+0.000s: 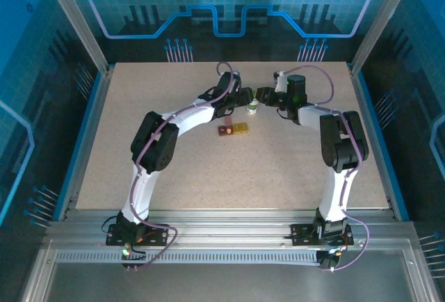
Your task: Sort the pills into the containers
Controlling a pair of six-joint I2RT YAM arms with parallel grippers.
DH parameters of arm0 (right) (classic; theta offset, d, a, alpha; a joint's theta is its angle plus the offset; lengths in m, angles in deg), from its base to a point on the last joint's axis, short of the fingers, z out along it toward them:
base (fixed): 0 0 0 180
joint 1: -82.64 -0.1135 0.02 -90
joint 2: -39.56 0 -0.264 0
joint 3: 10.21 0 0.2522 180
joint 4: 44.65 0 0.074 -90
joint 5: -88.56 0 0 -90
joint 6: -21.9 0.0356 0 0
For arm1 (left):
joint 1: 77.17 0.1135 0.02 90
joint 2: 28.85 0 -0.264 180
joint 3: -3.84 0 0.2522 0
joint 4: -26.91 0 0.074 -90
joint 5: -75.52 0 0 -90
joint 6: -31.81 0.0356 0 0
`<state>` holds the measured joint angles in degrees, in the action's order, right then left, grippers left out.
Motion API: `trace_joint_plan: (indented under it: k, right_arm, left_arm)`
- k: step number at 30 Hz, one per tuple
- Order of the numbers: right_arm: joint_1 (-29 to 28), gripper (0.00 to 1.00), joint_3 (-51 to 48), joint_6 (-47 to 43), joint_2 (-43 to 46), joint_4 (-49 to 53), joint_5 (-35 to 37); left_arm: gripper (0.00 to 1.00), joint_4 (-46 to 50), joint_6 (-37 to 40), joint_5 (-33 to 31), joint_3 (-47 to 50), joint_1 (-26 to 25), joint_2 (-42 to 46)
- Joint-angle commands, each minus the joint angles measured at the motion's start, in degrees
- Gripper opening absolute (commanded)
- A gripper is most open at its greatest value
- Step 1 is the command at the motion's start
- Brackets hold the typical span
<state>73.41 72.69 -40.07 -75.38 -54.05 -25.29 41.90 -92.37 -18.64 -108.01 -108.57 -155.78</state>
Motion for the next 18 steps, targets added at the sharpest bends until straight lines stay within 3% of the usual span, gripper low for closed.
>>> trace_joint_plan:
  k: [1, 6, 13, 18]
  right_arm:
    - [-2.6, 0.37, -3.3, -4.2, 0.0, 1.8, 3.7]
    - [-3.2, 0.32, -4.9, -4.9, 0.3, 1.1, 6.4]
    - [-3.5, 0.26, -3.4, -2.4, -0.7, 9.3, 7.6]
    - [-4.0, 0.23, -6.8, -0.9, -1.3, 5.2, 7.9]
  left_arm:
    - [0.51, 0.5, 1.6, 1.1, 0.5, -0.8, -2.3]
    - [0.50, 0.7, 0.6, 1.4, 2.0, -0.8, -2.5]
    - [0.47, 1.2, -0.7, 1.7, 4.2, -0.6, -2.4]
    - [0.46, 1.2, -1.2, 2.6, 4.9, -0.4, -2.8]
